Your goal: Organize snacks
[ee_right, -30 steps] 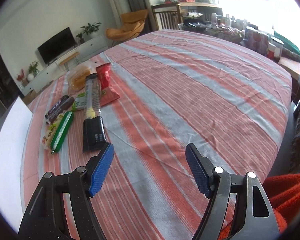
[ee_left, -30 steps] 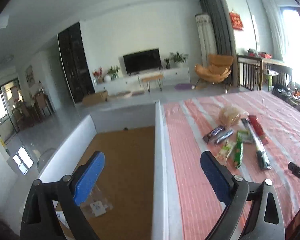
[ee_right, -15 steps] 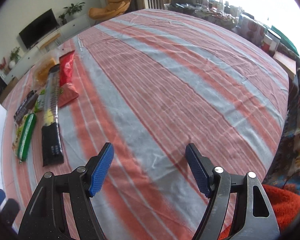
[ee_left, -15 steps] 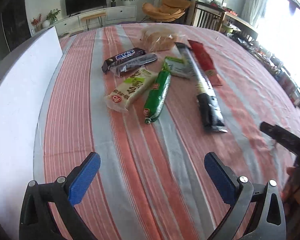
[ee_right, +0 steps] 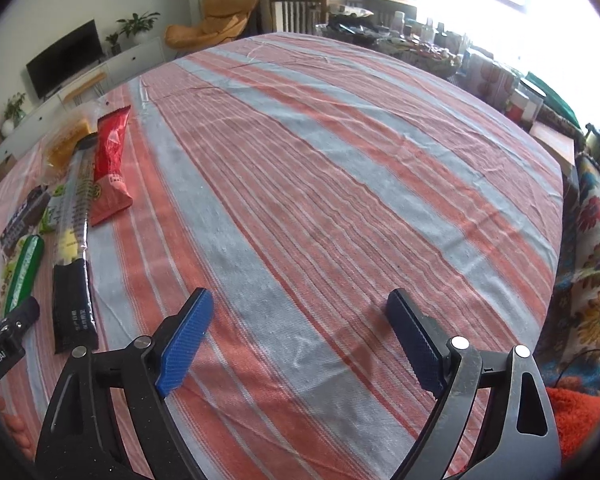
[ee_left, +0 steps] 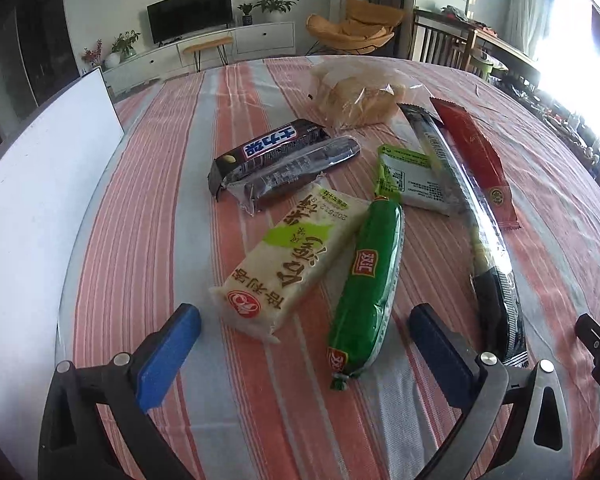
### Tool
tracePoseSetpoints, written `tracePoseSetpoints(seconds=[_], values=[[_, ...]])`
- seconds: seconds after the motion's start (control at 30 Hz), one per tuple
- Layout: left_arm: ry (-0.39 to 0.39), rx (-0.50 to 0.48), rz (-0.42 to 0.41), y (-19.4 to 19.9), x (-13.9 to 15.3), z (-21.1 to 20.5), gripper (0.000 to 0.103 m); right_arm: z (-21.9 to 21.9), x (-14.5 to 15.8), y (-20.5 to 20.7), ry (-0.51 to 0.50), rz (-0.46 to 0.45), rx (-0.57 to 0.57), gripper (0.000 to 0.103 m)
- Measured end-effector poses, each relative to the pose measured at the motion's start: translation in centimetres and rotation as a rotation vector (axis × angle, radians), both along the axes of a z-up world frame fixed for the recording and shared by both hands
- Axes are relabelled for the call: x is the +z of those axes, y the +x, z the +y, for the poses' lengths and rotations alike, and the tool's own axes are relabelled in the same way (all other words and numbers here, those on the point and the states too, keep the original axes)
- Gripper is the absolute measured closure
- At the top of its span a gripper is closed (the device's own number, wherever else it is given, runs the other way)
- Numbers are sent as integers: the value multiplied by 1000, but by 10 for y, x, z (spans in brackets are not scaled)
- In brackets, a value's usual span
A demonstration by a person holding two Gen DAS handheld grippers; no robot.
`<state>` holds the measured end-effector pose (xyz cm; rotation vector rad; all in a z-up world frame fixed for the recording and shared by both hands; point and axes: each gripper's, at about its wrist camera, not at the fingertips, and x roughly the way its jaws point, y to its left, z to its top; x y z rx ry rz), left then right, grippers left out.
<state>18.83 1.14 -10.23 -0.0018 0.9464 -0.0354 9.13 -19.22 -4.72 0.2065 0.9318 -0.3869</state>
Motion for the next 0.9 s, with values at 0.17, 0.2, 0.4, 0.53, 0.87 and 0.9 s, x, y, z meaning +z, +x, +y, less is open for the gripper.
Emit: tracePoseSetpoints(seconds=[0.17, 0.2, 0.4, 0.53, 0.87, 0.9], values=[[0, 0, 0, 0, 0, -1, 0, 0, 0, 0, -4, -2, -3, 12], [0, 1, 0, 0, 0, -1, 0, 0, 0, -1, -6, -2, -4, 12], [1, 1, 0, -1, 1, -1, 0, 2, 0, -2, -12, -9, -12, 12], [1, 1, 0, -1, 1, -1, 0, 2, 0, -2, -12, -10, -11, 12], [1, 1, 0, -1, 1, -1, 0, 3, -1, -2, -14, -11, -12, 12], [1, 1, 0, -1, 1, -1, 0, 3, -1, -2, -14, -11, -11, 11]])
